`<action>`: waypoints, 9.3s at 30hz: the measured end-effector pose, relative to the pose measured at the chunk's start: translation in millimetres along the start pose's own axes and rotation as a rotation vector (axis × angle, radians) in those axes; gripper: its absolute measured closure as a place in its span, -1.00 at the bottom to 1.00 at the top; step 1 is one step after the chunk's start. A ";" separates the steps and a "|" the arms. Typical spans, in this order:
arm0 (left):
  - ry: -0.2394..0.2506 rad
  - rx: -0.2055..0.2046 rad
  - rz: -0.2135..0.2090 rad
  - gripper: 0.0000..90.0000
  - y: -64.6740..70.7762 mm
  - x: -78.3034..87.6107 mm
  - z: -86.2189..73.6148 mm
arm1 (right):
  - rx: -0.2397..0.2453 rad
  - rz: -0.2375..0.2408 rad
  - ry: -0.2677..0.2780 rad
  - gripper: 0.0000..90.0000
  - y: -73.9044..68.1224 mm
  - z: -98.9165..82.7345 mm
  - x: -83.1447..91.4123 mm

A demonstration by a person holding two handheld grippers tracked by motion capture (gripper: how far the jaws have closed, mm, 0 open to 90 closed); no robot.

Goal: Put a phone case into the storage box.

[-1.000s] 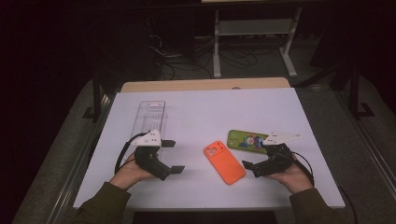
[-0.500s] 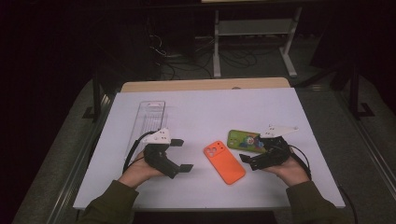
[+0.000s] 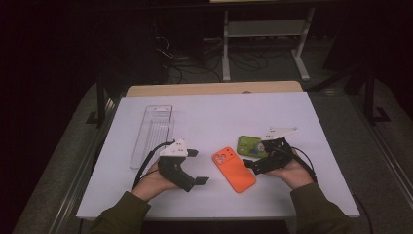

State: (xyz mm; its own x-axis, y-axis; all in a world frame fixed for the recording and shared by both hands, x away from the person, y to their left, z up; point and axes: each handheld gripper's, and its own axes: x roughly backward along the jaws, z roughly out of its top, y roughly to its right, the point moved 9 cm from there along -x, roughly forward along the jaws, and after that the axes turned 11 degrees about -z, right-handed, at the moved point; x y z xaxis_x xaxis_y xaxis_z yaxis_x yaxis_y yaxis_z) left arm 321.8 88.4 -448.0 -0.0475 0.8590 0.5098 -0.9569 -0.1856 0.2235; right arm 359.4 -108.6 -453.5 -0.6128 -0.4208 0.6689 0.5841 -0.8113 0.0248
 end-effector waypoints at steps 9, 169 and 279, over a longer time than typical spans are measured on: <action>-0.005 -0.007 0.012 -1.00 -2.8 -2.8 -4.0 | 0.017 -0.007 -0.020 -1.00 -5.1 11.4 -9.7; -0.019 0.030 -0.012 -1.00 -10.9 0.2 2.5 | 0.282 0.079 -0.270 -0.67 6.8 14.3 -15.9; -0.346 -0.198 -0.315 -0.67 10.5 -53.7 15.7 | 0.688 0.406 -0.217 -0.67 -80.3 11.5 -2.0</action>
State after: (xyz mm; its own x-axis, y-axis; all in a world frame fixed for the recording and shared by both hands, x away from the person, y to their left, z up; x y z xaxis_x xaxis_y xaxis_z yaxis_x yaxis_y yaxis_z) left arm 318.8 32.8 -460.1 0.3180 0.6440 0.6958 -0.9469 0.1799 0.2664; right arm 319.8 -37.9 -448.3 -0.2090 -0.4827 0.8505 0.9762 -0.1540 0.1525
